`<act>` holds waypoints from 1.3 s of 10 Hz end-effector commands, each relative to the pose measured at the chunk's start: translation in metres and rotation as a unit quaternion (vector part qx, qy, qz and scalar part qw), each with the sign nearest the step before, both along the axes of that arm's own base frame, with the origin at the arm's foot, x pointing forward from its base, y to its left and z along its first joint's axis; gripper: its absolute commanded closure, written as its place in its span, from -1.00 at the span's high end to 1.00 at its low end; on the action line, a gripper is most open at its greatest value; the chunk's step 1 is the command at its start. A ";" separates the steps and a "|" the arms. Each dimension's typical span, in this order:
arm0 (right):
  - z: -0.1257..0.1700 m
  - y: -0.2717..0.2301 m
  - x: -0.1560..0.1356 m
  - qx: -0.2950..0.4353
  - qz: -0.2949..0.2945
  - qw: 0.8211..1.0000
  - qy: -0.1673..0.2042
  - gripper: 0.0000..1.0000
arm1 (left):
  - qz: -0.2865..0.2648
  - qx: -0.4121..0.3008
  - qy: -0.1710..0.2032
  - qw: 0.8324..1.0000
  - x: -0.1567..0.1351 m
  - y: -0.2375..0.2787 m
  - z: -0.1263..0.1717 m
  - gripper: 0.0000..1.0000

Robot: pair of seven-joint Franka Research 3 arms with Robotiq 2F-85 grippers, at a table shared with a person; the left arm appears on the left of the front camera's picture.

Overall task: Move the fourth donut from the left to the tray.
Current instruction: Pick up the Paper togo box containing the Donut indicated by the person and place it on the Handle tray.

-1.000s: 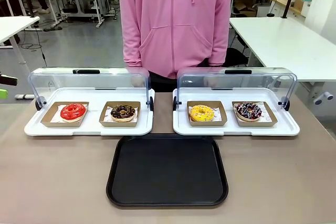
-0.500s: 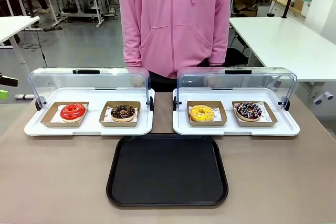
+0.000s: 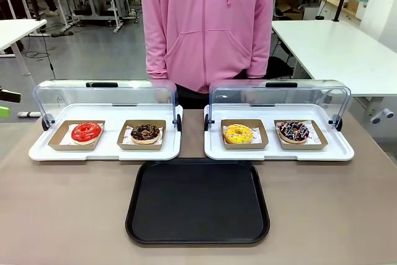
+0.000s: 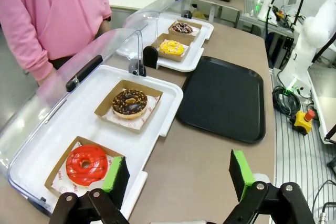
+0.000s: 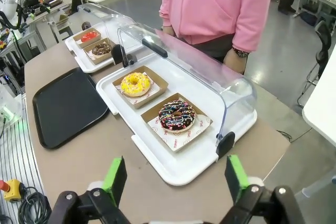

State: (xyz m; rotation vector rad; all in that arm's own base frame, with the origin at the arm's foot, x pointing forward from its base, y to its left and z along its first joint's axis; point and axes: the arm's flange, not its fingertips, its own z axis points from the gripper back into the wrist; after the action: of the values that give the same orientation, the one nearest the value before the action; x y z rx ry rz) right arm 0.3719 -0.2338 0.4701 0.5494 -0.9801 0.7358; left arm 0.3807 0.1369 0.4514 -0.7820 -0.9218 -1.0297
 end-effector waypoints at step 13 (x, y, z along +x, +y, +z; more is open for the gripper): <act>0.000 -0.002 0.003 0.006 0.005 1.000 -0.020 1.00 | -0.003 -0.008 -0.003 1.000 0.000 0.000 0.001 1.00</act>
State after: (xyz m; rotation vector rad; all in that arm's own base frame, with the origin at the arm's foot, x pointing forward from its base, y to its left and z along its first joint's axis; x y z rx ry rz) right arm 0.3713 -0.2343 0.4688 0.5537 -0.9787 0.7372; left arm 0.3807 0.1368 0.4514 -0.7826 -0.9217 -1.0299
